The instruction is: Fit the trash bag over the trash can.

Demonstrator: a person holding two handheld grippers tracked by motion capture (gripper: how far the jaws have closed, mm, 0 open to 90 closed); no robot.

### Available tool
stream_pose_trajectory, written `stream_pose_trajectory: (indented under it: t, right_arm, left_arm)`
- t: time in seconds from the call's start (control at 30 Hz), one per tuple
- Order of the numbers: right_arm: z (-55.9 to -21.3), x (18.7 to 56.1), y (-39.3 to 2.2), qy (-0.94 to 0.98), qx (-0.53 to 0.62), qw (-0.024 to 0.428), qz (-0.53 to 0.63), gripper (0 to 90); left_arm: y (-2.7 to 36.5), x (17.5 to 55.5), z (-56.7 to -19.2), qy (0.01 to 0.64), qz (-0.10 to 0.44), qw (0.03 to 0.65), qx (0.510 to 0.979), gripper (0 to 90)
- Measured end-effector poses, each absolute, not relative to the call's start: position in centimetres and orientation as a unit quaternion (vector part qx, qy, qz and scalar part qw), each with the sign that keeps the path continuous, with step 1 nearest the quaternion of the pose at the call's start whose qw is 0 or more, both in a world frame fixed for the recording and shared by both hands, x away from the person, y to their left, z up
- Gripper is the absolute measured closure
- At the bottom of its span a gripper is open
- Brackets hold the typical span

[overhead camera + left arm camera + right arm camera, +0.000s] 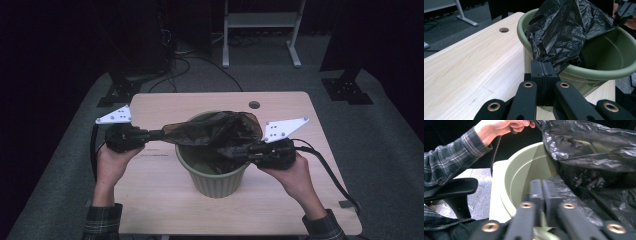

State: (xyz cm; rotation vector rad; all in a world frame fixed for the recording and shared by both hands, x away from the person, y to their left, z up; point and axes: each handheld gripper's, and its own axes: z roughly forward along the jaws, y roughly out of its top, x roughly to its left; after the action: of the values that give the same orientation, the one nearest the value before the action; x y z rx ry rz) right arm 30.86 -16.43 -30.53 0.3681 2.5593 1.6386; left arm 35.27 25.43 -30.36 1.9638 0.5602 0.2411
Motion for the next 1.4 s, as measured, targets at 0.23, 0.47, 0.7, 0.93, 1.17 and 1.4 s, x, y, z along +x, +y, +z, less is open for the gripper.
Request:
stream_pose_trajectory:
  t: [0.23,0.47,0.7,0.93,1.17,1.4]
  right_arm:
    - [-30.2,30.4,-19.1,0.823,0.130,0.052,0.550,89.8]
    - [-31.3,30.2,-24.5,0.818,0.175,0.064,0.545,89.8]
    - [-32.9,31.0,-28.8,0.813,0.231,0.069,0.530,89.9]
    - [-32.6,31.3,-29.4,0.808,0.238,0.076,0.533,74.4]
    - [-29.9,31.4,-28.1,0.802,0.214,0.095,0.549,66.7]
    - [-28.5,31.9,-26.9,0.797,0.201,0.105,0.559,63.1]
  left_arm:
    - [26.5,35.2,-30.5,0.244,0.106,0.517,0.813,90.0]
    - [28.0,35.0,-31.0,0.261,0.108,0.515,0.809,90.0]
    - [28.8,35.1,-32.0,0.276,0.106,0.507,0.810,90.0]
    - [28.8,35.1,-32.2,0.273,0.108,0.507,0.810,90.0]
    - [29.1,34.4,-31.0,0.265,0.120,0.525,0.800,62.8]
    - [29.8,33.6,-29.7,0.248,0.134,0.546,0.789,34.6]
